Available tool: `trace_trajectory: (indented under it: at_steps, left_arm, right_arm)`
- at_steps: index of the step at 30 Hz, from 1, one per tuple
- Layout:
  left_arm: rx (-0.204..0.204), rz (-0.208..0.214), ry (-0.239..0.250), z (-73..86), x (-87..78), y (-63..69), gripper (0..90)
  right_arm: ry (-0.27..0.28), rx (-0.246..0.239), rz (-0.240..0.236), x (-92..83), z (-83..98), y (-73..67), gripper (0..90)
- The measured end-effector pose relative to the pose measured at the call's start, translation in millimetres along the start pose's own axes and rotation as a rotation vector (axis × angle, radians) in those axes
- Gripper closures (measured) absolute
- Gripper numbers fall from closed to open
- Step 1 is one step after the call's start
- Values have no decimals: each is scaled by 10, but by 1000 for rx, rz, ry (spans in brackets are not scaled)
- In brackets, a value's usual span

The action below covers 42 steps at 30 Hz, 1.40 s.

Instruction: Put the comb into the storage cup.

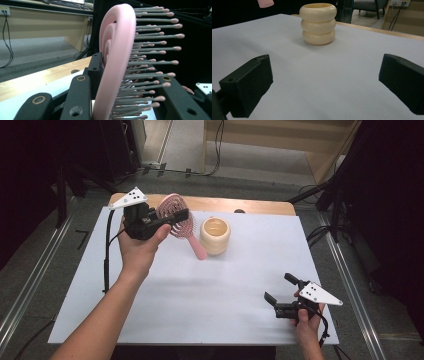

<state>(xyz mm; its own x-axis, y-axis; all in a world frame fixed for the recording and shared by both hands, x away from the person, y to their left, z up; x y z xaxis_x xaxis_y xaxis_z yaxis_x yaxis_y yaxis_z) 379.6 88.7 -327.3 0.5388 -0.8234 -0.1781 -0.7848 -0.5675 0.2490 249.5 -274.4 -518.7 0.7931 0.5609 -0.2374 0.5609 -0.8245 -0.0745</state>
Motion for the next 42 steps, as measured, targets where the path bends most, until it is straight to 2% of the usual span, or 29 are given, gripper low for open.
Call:
trace_trajectory:
  at_steps: [14, 17, 23, 42]
  left_arm:
    - [17, -21, 12, -143, 36, -65, 635]
    - [11, -17, 17, -172, 42, -72, 635]
    - [26, -21, 22, -246, 74, -69, 635]
    - [29, -18, 38, -421, 244, -87, 635]
  right_arm:
    - [-6, 6, -3, -10, 30, 28, 0]
    - [-6, 8, -3, -14, 34, 32, 0]
    - [-6, 7, -5, -12, 36, 29, 0]
    - [-5, 9, -9, -11, 39, 30, 0]
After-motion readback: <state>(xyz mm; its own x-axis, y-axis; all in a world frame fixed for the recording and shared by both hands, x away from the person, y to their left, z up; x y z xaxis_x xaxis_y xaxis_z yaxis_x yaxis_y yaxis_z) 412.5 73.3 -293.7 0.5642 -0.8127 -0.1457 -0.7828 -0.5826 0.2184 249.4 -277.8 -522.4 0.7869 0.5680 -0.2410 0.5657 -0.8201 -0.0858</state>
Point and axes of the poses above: each handheld gripper's, and its own axes: x roughly forward along the jaws, z roughly out of its underside, y roughly to its right, the point moved 5 cm from there along x, roughly forward along the jaws, and after that the axes turned 2 degrees about y, right-handed, at the moved point
